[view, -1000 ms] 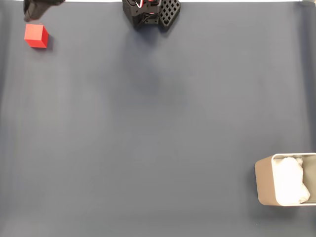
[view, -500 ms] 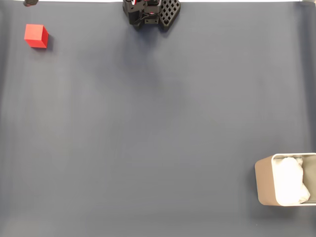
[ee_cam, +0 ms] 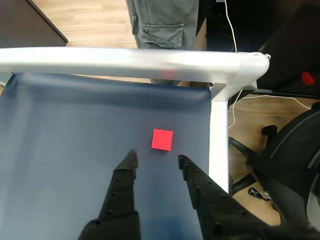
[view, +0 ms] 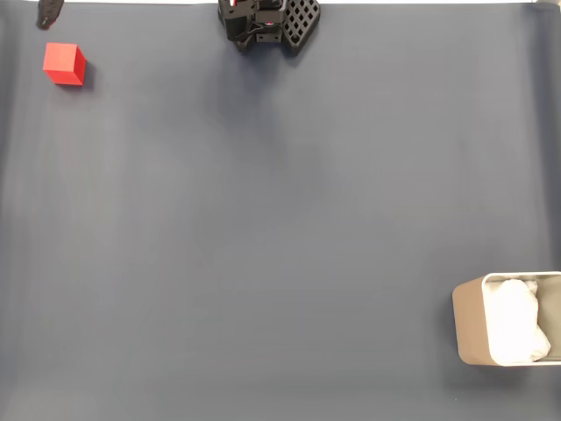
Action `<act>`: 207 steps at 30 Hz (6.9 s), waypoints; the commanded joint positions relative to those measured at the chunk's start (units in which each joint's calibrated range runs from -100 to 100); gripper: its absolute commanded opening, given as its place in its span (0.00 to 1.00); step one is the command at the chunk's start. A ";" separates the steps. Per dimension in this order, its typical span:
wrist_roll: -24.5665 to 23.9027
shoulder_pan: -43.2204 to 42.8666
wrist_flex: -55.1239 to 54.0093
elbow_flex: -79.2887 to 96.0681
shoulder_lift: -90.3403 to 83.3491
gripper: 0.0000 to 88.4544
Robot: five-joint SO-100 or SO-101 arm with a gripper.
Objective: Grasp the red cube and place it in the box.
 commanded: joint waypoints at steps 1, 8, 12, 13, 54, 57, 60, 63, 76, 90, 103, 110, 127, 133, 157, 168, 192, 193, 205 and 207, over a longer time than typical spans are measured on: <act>-1.17 0.98 -1.38 0.12 0.05 0.30; -1.61 1.83 -2.12 4.05 -0.65 0.40; -2.34 2.47 -3.51 6.24 -0.65 0.44; -2.39 2.68 -3.92 6.97 -0.73 0.45; -2.00 1.26 -28.84 24.12 8.45 0.50; -2.10 1.33 -29.90 24.12 9.75 0.50; -2.15 1.33 -31.05 24.12 11.23 0.50; -2.15 1.33 -31.95 24.12 12.53 0.50; -2.20 0.91 -35.56 24.12 16.34 0.51; -2.10 0.20 -37.94 25.03 18.33 0.51; -1.81 -0.87 -38.84 26.13 18.25 0.51; -1.71 -1.22 -38.92 26.40 17.90 0.51; -1.76 -1.72 -41.05 26.95 19.11 0.51; -1.86 -2.00 -42.28 27.04 19.98 0.51; -0.83 -3.07 -44.82 26.40 21.54 0.15; 0.10 -3.07 -44.90 26.03 21.54 0.05; 0.68 -10.17 -30.48 13.35 15.56 0.00; 0.63 -11.17 -29.58 12.17 15.21 0.00; 1.47 -25.02 -17.04 -5.72 14.95 0.00; 1.81 -27.93 -15.56 -8.45 15.21 0.00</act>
